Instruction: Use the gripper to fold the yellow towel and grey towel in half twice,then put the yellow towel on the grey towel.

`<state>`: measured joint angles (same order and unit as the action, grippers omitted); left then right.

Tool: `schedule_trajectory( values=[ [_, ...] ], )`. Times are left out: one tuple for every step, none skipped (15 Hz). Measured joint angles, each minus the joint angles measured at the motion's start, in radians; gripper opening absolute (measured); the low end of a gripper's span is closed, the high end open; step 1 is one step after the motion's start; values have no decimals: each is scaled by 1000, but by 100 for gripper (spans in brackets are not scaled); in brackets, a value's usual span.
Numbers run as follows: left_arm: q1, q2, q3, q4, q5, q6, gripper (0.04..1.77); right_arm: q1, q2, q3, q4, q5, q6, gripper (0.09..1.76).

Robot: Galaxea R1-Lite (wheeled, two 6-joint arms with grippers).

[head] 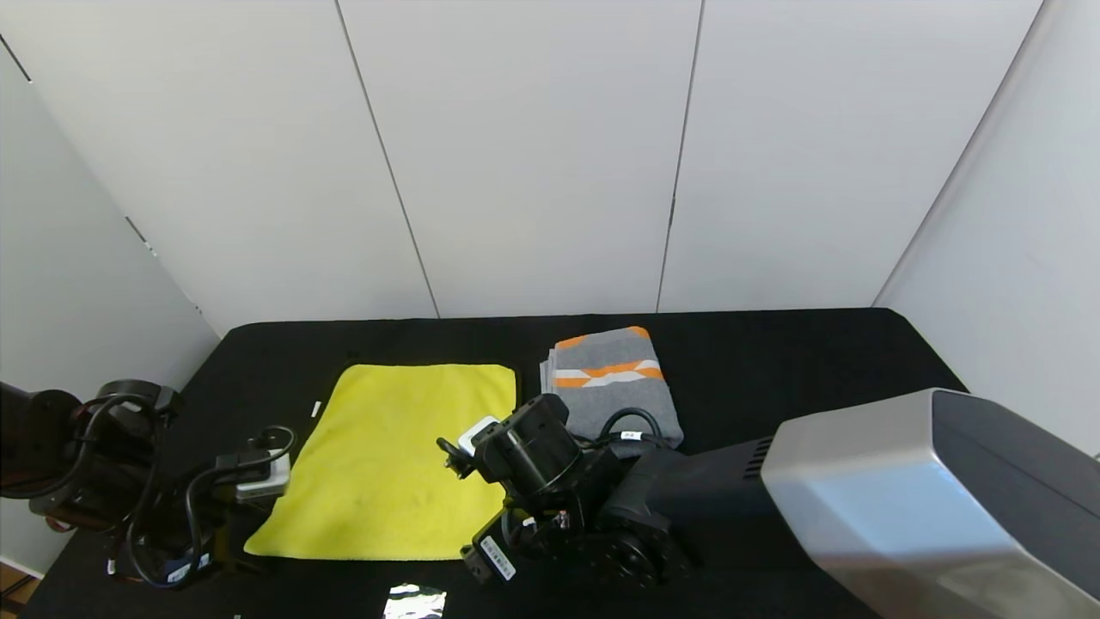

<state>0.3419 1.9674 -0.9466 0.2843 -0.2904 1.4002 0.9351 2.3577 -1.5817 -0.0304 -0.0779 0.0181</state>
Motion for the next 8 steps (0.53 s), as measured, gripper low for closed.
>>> schedule_trajectory(
  values=[
    [1,0,-1,1,0,0,102,0,1,0,0,0,0,171],
    [2,-2,-1,1,1,0,91,0,1,0,0,0,0,171],
    [3,-3,-2,1,1,0,82,0,2,0,0,0,0,171],
    [4,-4,-3,1,1,0,66,0,3,0,0,0,0,171],
    [5,-4,-3,0,2,1,10,0,4,0,0,0,0,171],
    [6,-4,-4,1,2,0,10,0,4,0,0,0,0,171],
    [6,-5,-5,2,2,0,10,0,5,0,0,0,0,171],
    [7,-5,-5,3,1,0,10,0,5,0,0,-1,0,171]
  ],
)
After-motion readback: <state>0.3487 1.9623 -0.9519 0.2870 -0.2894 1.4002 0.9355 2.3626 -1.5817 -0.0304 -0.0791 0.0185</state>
